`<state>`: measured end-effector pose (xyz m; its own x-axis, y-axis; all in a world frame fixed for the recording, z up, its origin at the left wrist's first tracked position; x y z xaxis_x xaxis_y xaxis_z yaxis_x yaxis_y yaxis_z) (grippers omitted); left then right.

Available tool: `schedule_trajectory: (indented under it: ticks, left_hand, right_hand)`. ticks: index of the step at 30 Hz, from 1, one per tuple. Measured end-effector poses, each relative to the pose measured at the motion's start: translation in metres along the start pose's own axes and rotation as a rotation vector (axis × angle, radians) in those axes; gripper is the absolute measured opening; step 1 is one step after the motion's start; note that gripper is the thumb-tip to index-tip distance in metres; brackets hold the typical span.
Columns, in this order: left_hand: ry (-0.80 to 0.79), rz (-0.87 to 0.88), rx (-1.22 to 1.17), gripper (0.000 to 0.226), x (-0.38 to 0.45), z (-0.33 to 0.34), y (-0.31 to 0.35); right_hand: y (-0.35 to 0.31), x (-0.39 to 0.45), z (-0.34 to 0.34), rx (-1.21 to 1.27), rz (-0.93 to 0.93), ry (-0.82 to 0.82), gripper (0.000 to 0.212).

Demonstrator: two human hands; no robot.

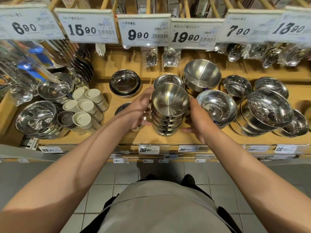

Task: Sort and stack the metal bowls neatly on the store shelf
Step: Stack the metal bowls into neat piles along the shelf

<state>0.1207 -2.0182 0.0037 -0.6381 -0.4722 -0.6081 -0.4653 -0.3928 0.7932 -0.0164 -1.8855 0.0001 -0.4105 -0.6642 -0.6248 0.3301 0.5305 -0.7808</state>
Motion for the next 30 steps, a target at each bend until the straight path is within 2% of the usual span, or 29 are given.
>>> schedule_trajectory:
  ticks: [3,9,13,24,30]
  left_hand:
    - [-0.045,-0.044,-0.084,0.085,0.005,0.001,-0.005]
    - [-0.046,-0.047,-0.118,0.069,0.007,0.004,-0.006]
    - [-0.015,-0.009,-0.086,0.063,0.003,0.007,-0.003]
    - [-0.023,0.004,-0.106,0.07,-0.001,0.012,-0.003]
    - [-0.029,-0.006,-0.118,0.075,-0.003,0.011,-0.002]
  right_hand:
    - [-0.002,-0.003,0.006,0.038,-0.014,-0.065,0.039]
    - [-0.002,-0.001,0.008,0.045,-0.043,-0.051,0.045]
    - [0.001,0.0,0.008,0.072,-0.066,-0.044,0.041]
    - [0.003,0.005,0.004,0.086,-0.083,-0.07,0.037]
    - [-0.002,0.005,0.004,0.045,-0.06,-0.068,0.053]
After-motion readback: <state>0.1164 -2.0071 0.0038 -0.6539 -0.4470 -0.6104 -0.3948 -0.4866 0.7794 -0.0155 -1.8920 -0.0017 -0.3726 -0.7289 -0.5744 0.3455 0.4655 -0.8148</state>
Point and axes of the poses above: each hand's wrist, its own x-axis towards the middle knuckle, its own z-axis out of the palm, y = z × x, the point moved 6 cm from there along x, towards the middle knuckle, and after that the axes turned 6 degrees about -y, right-handed, at the moved point
